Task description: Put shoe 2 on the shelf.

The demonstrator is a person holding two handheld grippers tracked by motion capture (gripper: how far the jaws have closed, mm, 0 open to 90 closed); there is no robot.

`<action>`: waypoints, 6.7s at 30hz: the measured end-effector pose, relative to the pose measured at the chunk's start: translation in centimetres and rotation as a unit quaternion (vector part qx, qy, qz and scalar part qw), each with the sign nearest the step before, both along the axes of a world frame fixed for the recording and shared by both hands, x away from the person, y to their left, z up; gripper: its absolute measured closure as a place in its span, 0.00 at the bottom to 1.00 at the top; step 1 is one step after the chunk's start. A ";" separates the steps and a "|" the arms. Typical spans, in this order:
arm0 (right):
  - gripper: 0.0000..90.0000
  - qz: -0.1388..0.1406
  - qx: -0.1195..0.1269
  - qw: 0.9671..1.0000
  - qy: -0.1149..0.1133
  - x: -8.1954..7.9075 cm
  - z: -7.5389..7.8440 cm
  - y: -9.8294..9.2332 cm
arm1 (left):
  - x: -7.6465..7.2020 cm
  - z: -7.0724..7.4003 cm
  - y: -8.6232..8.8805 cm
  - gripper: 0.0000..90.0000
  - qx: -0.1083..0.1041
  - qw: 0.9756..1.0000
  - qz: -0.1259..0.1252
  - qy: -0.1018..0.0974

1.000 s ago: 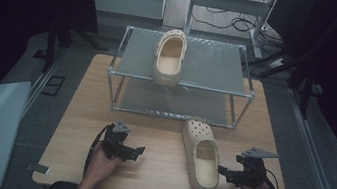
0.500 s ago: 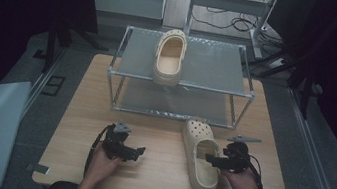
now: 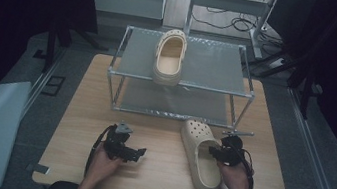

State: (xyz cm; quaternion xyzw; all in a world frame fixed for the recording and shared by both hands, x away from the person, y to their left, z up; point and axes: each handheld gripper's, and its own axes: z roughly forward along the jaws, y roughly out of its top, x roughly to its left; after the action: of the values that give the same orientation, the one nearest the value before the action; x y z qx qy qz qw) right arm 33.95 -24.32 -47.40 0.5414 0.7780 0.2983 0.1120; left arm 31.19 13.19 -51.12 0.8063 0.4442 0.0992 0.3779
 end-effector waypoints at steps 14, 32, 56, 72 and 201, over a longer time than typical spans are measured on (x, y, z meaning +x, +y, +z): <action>0.86 -0.010 0.182 0.981 0.073 1.0 -1.2 -4.0 | 0.1 0.1 0.6 0.02 -0.011 1.000 0.007 -0.001; 0.86 0.006 0.265 0.961 0.081 0.5 1.4 -4.4 | 0.0 0.2 0.5 0.02 -0.013 1.000 0.003 -0.005; 0.86 0.029 0.325 0.943 0.072 0.6 8.0 -4.1 | -0.1 -0.1 -0.1 0.00 -0.011 0.999 -0.023 -0.024; 0.86 0.013 0.367 0.926 0.082 2.1 11.9 -3.8 | 0.0 -0.2 -0.3 0.00 -0.002 0.999 -0.030 -0.022; 0.16 -0.145 0.322 0.936 0.017 18.6 15.2 3.9 | 0.2 -0.6 -0.7 0.00 0.009 0.999 -0.045 -0.017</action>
State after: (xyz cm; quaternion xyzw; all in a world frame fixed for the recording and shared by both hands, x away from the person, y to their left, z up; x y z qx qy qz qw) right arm 52.56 -20.39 -32.23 0.6603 0.5552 0.5042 -0.0390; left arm 31.40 12.46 -51.67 0.8268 0.4004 0.0996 0.3824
